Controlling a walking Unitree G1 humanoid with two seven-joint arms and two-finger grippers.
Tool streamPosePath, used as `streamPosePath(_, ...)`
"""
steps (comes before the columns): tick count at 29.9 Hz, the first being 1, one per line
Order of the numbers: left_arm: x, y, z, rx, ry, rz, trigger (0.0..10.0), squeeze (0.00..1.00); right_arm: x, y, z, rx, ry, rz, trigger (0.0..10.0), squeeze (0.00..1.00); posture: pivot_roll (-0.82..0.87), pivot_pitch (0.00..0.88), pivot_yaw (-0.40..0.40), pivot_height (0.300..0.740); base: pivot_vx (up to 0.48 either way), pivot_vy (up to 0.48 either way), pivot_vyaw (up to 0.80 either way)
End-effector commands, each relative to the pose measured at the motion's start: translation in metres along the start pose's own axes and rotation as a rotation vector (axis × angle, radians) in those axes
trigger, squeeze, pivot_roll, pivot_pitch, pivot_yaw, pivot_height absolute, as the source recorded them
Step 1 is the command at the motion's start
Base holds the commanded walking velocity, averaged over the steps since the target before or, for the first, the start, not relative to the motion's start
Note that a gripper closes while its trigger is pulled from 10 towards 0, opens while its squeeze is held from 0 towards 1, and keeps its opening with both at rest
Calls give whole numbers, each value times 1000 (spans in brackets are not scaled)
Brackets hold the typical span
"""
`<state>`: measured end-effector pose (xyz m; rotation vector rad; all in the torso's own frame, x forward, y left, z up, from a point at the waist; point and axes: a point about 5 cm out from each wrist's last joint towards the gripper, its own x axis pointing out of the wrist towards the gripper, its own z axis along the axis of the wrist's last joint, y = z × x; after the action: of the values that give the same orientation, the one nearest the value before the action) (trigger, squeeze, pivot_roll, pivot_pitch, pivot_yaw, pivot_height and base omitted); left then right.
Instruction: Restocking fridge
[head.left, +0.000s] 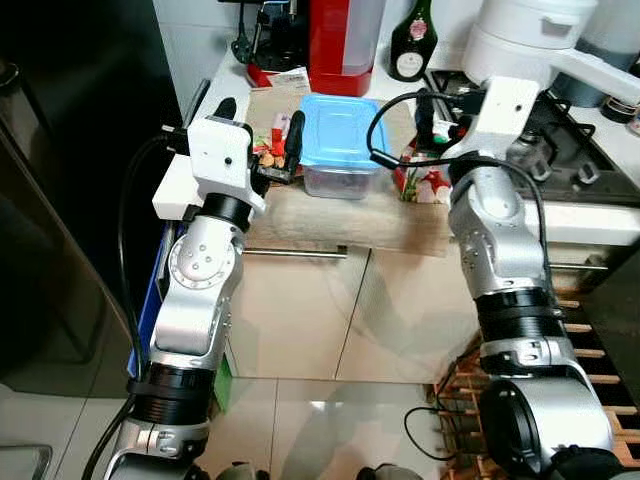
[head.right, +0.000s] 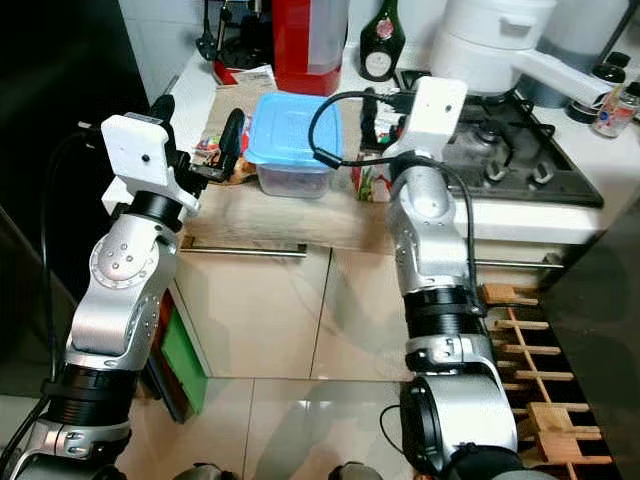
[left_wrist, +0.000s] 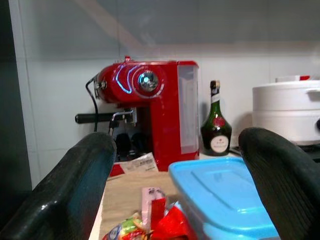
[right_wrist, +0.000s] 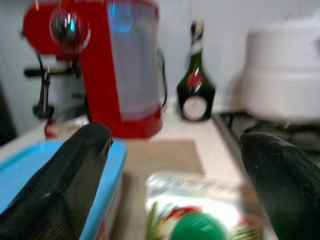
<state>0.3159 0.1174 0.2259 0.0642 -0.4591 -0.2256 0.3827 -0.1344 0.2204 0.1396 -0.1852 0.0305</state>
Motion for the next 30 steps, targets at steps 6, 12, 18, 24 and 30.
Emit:
streamPosePath(6, -1, 1, 3, 6, -4, -9, 10000, 0, 11, -2, 1, 5, 28, -45, 10000, 0, 10, 0, -35, 740, 0, 0, 0)
streamPosePath(12, 0, 1, 2, 9, -2, -12, 10000, 0, 17, -10, 7, -22, 33, -106, 10000, 0, 11, 0, -41, 740, 0, 0, 0)
streamPosePath(18, 1, 0, 2, 8, -3, -11, 10000, 0, 20, -9, 19, -49, -29, -105, 10000, 0, 9, 0, -46, 740, 0, 0, 0)
streamPosePath(24, 0, -1, 0, 8, 3, -13, 10000, 0, 20, -6, 19, -27, -32, -89, 10000, 0, 5, 0, -43, 740, 0, 0, 0)
streamPosePath(30, 1, -2, 0, 8, 9, -18, 10000, 0, 21, -10, 3, 47, 80, -107, 10000, 0, 2, 0, -40, 740, 0, 0, 0)
